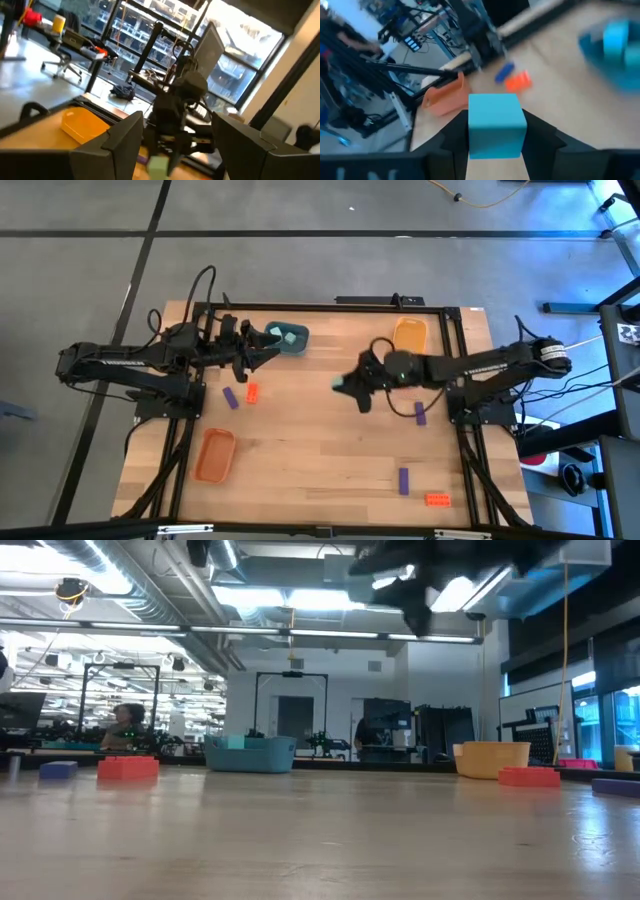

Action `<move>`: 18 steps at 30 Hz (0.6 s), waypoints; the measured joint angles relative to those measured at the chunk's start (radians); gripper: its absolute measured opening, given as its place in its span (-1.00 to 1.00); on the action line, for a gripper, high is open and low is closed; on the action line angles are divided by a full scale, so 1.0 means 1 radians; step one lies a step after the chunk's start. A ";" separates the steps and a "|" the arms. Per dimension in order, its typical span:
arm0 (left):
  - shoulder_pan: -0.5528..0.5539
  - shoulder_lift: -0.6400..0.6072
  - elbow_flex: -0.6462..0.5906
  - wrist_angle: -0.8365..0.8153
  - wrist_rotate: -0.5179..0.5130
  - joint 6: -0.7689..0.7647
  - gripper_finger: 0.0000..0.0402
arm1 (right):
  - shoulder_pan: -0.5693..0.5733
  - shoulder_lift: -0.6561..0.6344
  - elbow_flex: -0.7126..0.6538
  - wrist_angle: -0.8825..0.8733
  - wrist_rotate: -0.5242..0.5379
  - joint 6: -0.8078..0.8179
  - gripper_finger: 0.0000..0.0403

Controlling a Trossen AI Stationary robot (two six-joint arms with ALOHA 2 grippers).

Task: Sort & place blocks by color
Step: Put the sky blue block into the blue bin

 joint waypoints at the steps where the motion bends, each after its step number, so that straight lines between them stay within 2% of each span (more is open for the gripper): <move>1: 0.000 0.000 0.000 0.001 -0.004 -0.033 0.14 | -0.013 0.015 0.041 -0.009 -0.018 -0.065 -0.32; 5: 0.019 0.014 0.000 0.005 -0.009 -0.231 0.14 | -0.033 0.074 0.220 -0.138 -0.057 -0.365 -0.32; 9: 0.037 0.054 0.000 0.003 -0.008 -0.490 0.14 | -0.032 0.139 0.411 -0.326 0.004 -0.607 -0.32; 13: 0.037 0.120 0.000 0.003 0.064 -0.664 0.14 | -0.033 0.200 0.544 -0.408 0.021 -0.700 -0.32; 18: 0.020 0.208 -0.001 0.072 0.121 -0.788 0.14 | -0.033 0.243 0.614 -0.417 0.020 -0.721 -0.32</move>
